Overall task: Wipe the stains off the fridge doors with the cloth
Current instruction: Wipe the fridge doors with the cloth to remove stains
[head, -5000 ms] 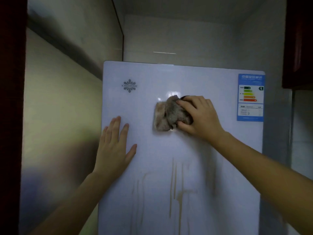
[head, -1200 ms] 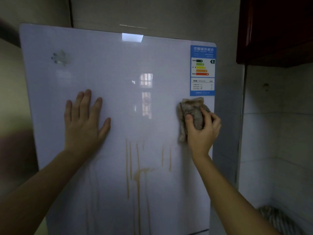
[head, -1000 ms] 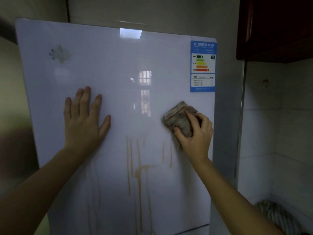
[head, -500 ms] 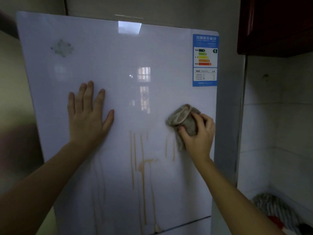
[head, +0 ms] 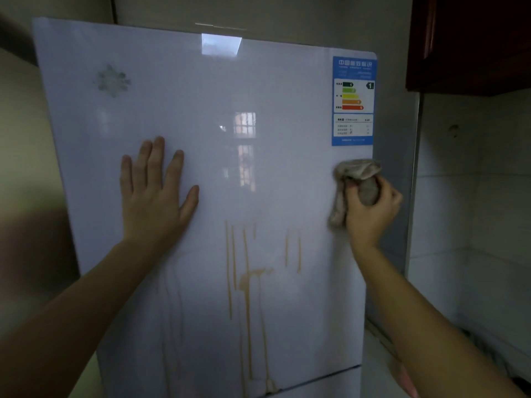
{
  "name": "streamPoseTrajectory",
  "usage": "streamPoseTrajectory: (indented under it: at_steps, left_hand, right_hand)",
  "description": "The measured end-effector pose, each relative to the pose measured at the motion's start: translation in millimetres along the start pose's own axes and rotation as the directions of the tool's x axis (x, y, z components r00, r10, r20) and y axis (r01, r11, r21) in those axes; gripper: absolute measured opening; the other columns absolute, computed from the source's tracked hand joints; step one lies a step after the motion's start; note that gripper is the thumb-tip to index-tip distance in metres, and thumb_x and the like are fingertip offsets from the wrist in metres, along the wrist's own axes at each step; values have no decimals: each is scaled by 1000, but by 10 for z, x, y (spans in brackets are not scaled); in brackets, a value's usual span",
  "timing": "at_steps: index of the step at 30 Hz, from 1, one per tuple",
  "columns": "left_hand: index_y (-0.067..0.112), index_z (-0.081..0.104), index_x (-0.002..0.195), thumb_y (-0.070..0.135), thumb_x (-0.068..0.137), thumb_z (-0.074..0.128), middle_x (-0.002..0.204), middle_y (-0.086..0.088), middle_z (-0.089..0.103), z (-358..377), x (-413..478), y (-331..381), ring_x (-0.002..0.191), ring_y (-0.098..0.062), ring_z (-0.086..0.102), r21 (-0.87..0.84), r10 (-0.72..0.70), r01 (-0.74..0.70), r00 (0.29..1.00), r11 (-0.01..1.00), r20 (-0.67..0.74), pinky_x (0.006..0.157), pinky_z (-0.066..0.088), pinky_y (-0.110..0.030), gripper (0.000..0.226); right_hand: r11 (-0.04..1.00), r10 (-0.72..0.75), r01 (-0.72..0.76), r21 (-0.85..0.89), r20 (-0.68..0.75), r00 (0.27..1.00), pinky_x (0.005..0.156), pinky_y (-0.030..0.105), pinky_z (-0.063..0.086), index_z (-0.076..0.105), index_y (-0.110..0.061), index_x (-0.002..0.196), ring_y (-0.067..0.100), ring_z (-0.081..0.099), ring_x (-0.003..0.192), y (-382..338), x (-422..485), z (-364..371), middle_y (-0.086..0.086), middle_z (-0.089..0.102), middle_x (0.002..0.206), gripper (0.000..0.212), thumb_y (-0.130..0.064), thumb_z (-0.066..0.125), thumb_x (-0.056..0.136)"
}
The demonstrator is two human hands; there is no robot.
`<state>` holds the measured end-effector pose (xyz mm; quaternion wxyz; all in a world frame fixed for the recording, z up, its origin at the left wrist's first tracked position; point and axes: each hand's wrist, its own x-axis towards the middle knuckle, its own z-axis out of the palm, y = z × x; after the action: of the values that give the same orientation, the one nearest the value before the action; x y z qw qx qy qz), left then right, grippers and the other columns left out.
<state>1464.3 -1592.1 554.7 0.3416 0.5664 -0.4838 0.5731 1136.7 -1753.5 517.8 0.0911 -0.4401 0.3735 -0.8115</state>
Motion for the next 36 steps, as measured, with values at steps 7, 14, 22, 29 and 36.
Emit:
streamPoseTrajectory:
  at_steps: [7,14,22,29,36]
  left_hand:
    - [9,33,152,47,101,39,164,-20,22,14,-11,17,153,-38,17,-5,-5,5,1000,1000,-6,126,8,-55,64]
    - [10,33,153,47,102,38,164,-20,22,24,-23,9,154,-37,17,11,-3,3,1000,1000,7,125,10,-57,64]
    - [10,33,153,47,102,38,164,-20,22,22,-17,-1,153,-38,18,17,-1,1,1000,1000,1,126,10,-56,64]
    - [11,41,149,47,100,42,162,-19,29,-27,10,-29,151,-37,26,26,4,-4,1000,1000,-15,124,15,-54,61]
    - [13,37,153,48,102,39,163,-18,27,-55,1,-84,152,-36,26,33,39,-39,999,999,13,124,18,-54,62]
  right_hand:
    - [971,-207,229,-69,238,949,106,42,44,59,-20,136,24,48,123,103,-664,-51,4,47,132,63,-44,76,80]
    - [893,-393,443,-82,341,854,100,49,48,62,-20,134,25,50,117,70,-611,-21,6,49,128,61,-40,83,80]
    - [880,-424,473,-51,366,829,104,42,42,60,-18,136,26,48,122,-10,-858,109,8,48,133,63,-39,82,80]
    - [671,-638,741,14,521,568,90,45,47,67,-15,127,31,54,113,70,-996,118,12,55,127,61,-43,82,75]
    - [803,-552,596,10,391,736,95,37,41,67,-17,129,28,53,114,-621,-988,552,11,56,126,60,-40,82,76]
